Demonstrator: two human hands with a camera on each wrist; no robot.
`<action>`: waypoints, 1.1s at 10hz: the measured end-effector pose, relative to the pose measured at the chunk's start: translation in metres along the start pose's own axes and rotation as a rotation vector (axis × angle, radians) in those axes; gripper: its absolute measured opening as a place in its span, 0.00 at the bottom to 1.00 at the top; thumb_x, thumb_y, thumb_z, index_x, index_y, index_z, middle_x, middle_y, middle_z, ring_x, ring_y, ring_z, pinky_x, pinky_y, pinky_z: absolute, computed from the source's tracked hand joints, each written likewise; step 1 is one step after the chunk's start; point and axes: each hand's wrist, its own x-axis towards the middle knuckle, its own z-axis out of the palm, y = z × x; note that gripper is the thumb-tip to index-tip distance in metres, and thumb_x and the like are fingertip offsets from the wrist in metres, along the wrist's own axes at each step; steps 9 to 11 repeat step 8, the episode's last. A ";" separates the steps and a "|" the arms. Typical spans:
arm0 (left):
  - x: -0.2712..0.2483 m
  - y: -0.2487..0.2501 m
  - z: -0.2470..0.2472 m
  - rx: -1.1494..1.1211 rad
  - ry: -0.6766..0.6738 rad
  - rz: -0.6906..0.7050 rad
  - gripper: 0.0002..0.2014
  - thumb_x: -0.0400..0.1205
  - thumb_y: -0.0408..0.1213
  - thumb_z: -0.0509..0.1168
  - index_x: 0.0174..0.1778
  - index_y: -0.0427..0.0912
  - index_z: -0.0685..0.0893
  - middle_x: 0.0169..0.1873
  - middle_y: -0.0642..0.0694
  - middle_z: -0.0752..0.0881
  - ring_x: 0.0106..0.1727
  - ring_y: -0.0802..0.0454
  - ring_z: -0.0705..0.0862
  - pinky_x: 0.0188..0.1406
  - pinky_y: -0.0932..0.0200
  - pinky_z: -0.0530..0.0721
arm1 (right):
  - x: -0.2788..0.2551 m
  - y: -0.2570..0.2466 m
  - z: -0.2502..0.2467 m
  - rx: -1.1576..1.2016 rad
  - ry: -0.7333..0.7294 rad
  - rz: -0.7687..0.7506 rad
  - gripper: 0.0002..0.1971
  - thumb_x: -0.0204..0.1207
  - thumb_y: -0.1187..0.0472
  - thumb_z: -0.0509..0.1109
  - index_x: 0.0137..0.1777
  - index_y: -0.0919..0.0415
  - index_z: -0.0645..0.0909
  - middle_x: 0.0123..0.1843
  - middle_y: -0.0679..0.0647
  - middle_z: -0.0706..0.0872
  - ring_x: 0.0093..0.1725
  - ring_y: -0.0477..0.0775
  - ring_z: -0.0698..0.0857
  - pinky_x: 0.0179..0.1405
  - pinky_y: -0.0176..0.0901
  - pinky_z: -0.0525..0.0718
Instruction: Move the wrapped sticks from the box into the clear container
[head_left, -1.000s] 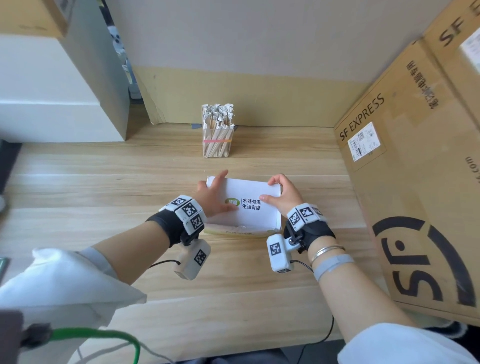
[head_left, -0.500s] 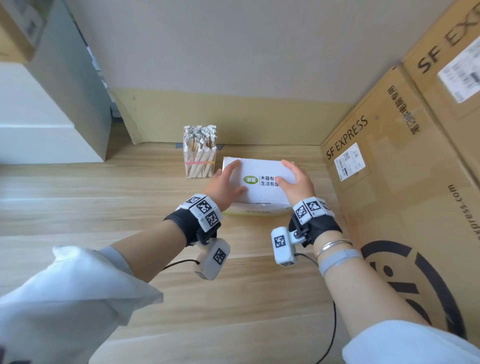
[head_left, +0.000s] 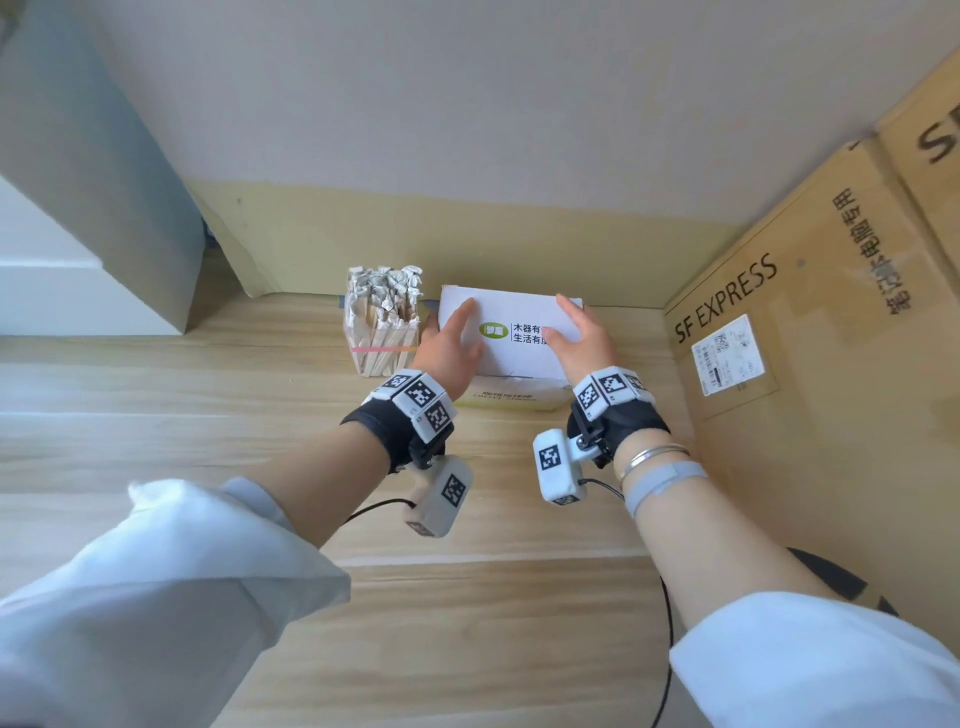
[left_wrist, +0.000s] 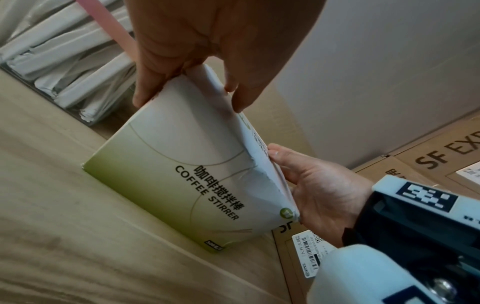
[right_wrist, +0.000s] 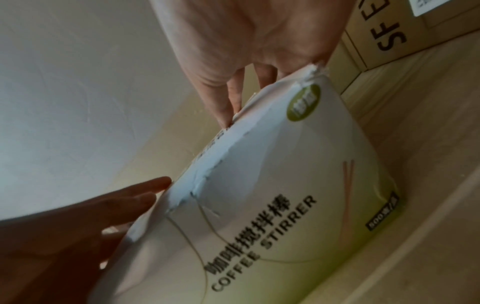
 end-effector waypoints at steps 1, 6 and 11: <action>-0.001 -0.002 0.004 0.012 0.024 -0.012 0.28 0.84 0.38 0.55 0.81 0.57 0.56 0.77 0.33 0.63 0.66 0.39 0.77 0.60 0.52 0.74 | 0.000 0.005 0.008 -0.005 0.020 -0.020 0.25 0.77 0.62 0.67 0.75 0.56 0.72 0.81 0.61 0.66 0.81 0.55 0.63 0.77 0.40 0.60; -0.032 0.016 -0.022 0.055 0.028 0.091 0.25 0.85 0.43 0.55 0.79 0.47 0.62 0.78 0.35 0.63 0.77 0.40 0.67 0.74 0.48 0.68 | -0.049 -0.043 -0.014 0.023 0.093 -0.051 0.15 0.81 0.62 0.61 0.66 0.59 0.80 0.75 0.57 0.74 0.77 0.54 0.69 0.71 0.36 0.63; -0.074 0.034 -0.056 0.060 0.030 0.176 0.23 0.86 0.43 0.52 0.78 0.43 0.65 0.76 0.36 0.70 0.74 0.40 0.73 0.71 0.51 0.70 | -0.095 -0.082 -0.022 0.131 0.099 -0.095 0.14 0.81 0.60 0.58 0.58 0.58 0.84 0.61 0.55 0.87 0.58 0.55 0.82 0.53 0.39 0.73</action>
